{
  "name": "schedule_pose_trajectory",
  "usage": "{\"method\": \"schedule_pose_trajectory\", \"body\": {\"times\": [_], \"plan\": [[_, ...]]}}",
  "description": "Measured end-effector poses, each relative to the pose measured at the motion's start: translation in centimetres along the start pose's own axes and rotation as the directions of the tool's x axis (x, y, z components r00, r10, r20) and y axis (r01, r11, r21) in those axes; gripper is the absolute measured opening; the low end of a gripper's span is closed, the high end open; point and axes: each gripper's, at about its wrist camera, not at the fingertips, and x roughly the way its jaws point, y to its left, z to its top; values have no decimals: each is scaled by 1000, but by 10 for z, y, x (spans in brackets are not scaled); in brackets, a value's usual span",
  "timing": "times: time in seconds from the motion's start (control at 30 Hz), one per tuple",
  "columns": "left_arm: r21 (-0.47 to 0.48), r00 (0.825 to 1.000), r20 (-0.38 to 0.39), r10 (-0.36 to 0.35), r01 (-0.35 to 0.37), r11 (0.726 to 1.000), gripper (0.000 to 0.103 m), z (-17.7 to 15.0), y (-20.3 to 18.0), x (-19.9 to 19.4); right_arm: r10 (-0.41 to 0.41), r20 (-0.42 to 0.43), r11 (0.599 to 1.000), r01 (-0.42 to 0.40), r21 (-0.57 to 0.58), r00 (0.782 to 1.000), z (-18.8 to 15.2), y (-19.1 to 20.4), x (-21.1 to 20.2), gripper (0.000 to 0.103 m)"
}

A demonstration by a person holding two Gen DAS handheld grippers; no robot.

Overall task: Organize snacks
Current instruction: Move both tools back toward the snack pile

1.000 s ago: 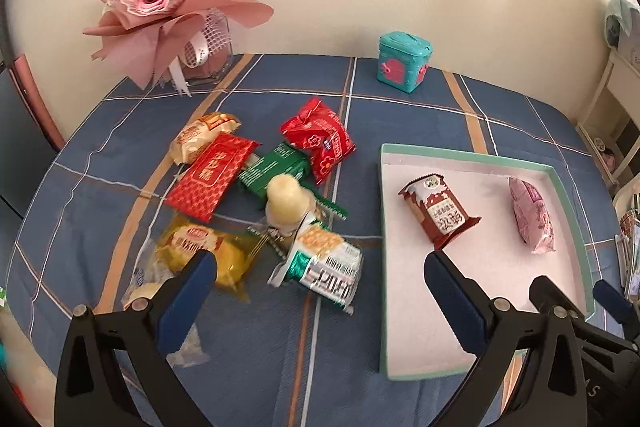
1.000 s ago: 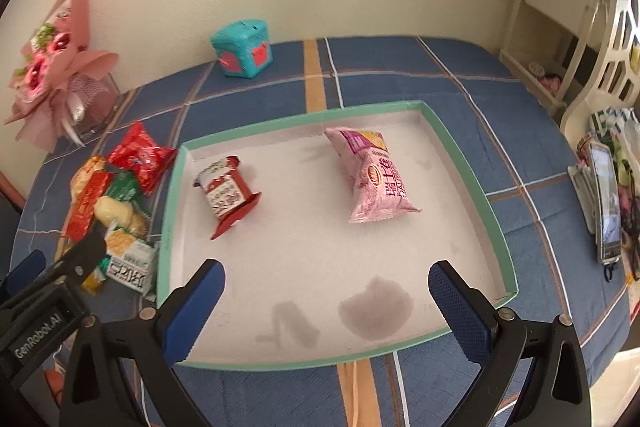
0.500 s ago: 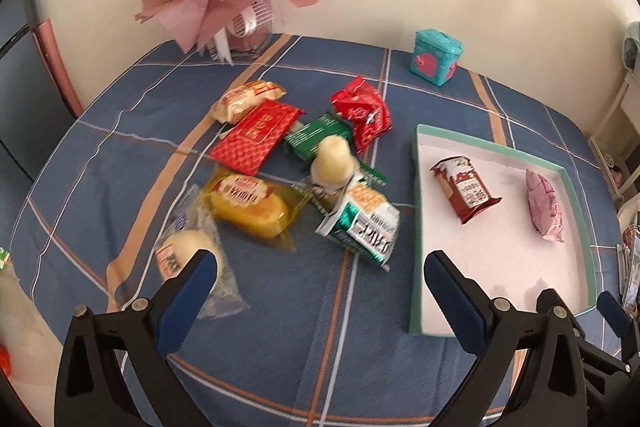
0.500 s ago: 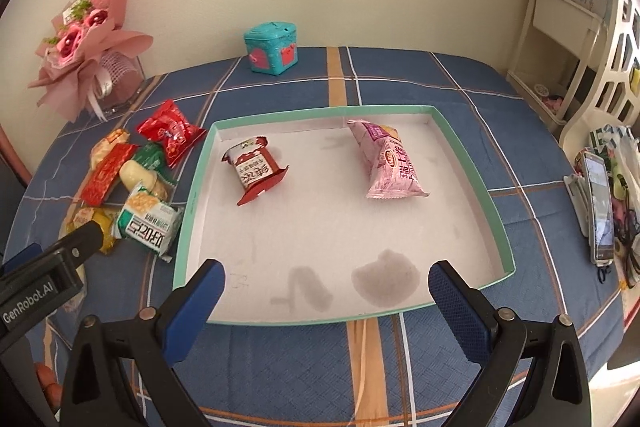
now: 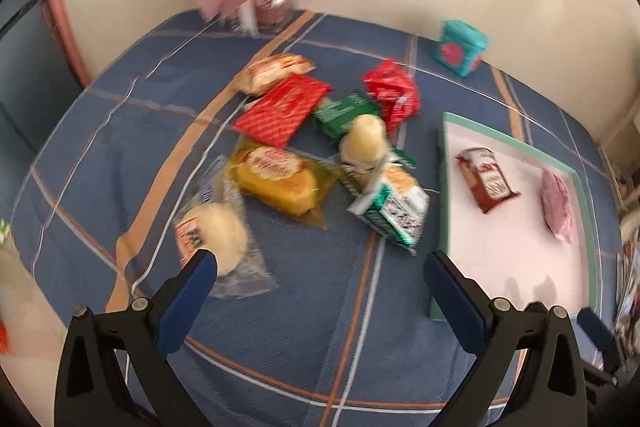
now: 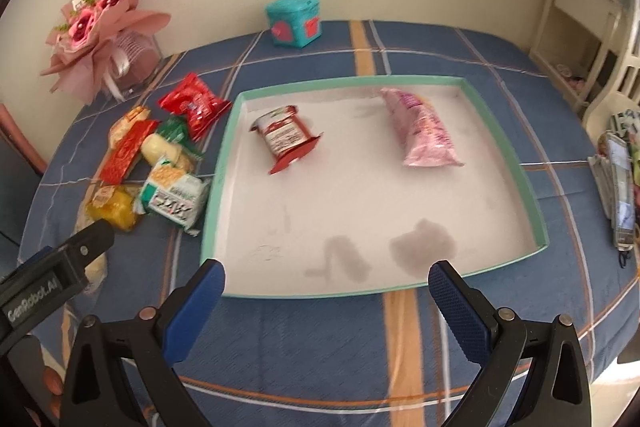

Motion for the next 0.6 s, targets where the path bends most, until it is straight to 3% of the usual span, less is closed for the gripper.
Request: {"method": "schedule_pose_trajectory", "body": {"times": [0.23,0.6], "plan": [[-177,997,-35,62,-67,982,103,4,48,7,64,2,998,-64,-27,998,4,25,1,103],[-290,997,-63,46,-62,955,102,12,89,19,151,-18,988,-151,-33,988,9,64,11,103]]}}
